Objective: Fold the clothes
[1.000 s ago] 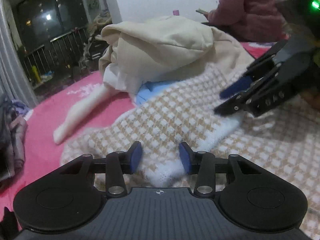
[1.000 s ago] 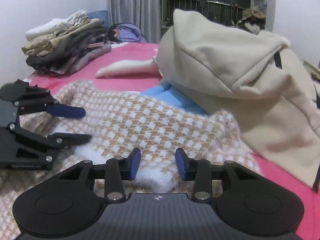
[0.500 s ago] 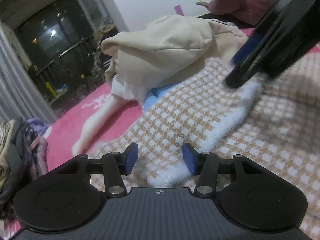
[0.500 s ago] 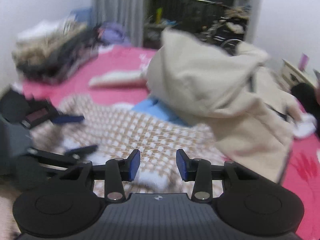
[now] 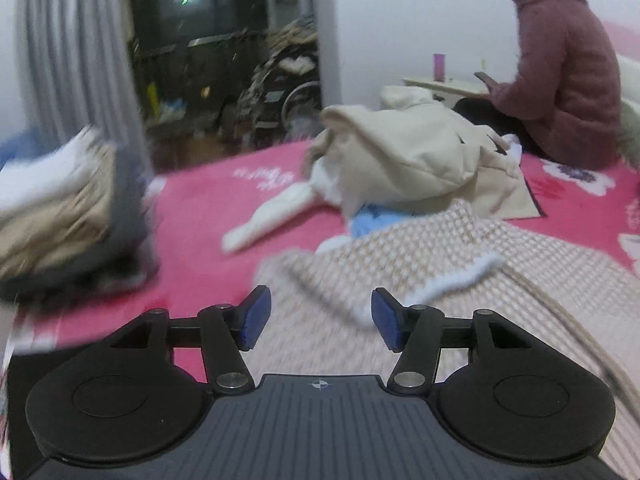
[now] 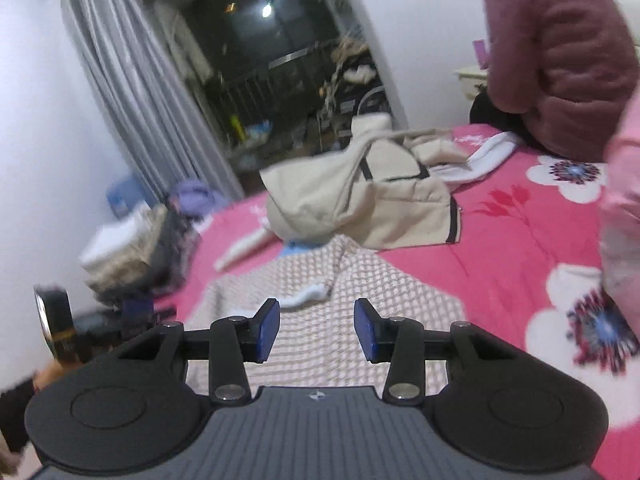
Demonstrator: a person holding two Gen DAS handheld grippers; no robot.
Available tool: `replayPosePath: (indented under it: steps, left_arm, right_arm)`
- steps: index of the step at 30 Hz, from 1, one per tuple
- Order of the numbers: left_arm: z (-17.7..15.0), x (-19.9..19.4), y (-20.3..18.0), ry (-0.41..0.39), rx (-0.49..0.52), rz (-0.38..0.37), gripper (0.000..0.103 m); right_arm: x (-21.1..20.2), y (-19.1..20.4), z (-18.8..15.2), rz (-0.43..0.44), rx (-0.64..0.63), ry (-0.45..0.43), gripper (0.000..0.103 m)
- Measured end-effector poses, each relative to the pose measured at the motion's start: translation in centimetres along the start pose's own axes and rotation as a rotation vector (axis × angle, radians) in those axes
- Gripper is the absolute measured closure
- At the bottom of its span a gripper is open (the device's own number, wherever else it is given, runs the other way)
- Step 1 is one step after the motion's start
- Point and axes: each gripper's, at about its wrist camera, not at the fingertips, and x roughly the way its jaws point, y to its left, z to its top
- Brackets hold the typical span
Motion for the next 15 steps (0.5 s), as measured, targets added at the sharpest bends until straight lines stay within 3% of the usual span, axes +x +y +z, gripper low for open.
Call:
replayPosePath:
  steps: [3, 6, 9, 15]
  left_arm:
    - [-2.2, -3.3, 2.5, 0.053, -0.065, 0.03, 0.043]
    - [-5.1, -6.1, 5.0, 0.123, -0.16, 0.061, 0.043]
    - [-8.4, -8.4, 6.9, 0.199, -0.283, 0.045, 0.042]
    - [-14.3, -11.1, 8.2, 0.299, -0.477, -0.133, 0.042]
  right_arm:
    - [-2.8, 1.0, -1.6, 0.05, -0.009, 0.009, 0.053]
    - [-1.9, 3.3, -4.4, 0.139, -0.063, 0.091, 0.052]
    - [0.6, 6.5, -7.8, 0.236, -0.118, 0.185, 0.052]
    - [6.0, 13.7, -14.7, 0.399, -0.223, 0.375, 0.052]
